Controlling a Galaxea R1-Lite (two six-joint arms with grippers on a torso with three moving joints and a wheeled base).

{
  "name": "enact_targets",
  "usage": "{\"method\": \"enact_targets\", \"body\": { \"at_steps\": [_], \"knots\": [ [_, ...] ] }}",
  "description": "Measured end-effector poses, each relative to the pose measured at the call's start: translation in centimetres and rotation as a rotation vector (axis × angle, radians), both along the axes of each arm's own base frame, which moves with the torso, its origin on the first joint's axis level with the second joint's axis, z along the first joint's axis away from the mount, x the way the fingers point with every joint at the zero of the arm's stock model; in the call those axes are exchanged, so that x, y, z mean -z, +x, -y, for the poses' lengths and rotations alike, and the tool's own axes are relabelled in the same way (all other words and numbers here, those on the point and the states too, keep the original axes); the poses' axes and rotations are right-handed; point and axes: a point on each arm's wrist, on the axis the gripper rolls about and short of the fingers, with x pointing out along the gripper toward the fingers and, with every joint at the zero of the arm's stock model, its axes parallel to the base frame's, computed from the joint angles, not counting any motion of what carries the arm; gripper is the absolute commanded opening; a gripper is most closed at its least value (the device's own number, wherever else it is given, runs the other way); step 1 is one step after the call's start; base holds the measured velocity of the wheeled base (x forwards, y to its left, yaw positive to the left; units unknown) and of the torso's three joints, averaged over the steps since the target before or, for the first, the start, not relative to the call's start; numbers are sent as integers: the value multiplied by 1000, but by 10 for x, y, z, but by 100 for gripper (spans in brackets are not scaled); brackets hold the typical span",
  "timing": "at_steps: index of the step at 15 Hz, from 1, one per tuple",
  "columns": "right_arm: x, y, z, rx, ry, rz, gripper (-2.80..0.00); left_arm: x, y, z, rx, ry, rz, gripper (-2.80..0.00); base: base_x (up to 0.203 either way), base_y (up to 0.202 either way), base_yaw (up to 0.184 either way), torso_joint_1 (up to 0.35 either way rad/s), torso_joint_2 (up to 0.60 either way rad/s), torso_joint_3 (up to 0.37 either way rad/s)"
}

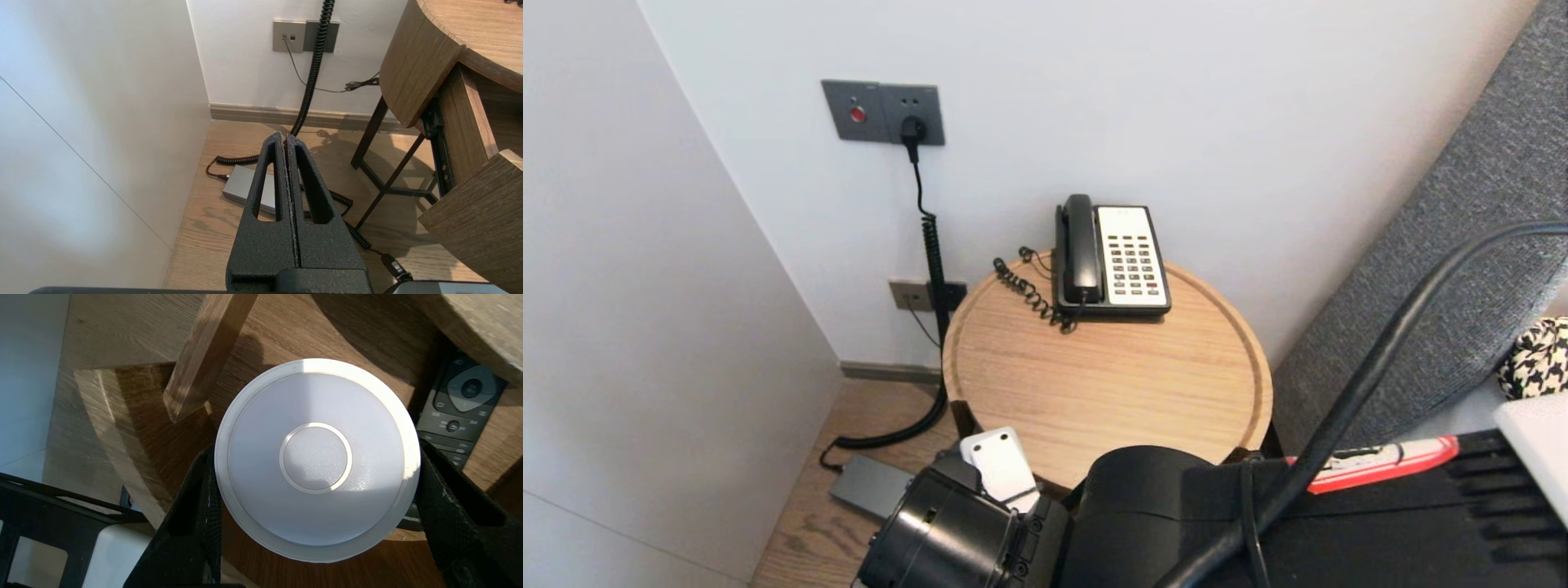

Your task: Put the remote controls on the table in the drawer one by one

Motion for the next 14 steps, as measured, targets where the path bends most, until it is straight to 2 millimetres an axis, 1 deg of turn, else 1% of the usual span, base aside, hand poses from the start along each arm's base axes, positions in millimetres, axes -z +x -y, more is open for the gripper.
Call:
{"method": "enact_targets", "body": {
  "at_steps": [2,5,14],
  "knots": [
    [5,1,-2,9,20,6,-280,0,0,0,0,0,0,-280,0,0,0,0,0,0],
    [19,0,0,13,37,16,-280,0,0,0,-1,1,0,-280,0,0,0,0,0,0],
    [38,3,5,22,99,48,-280,0,0,0,-1,1,0,-280,0,0,0,0,0,0]
  ]
}}
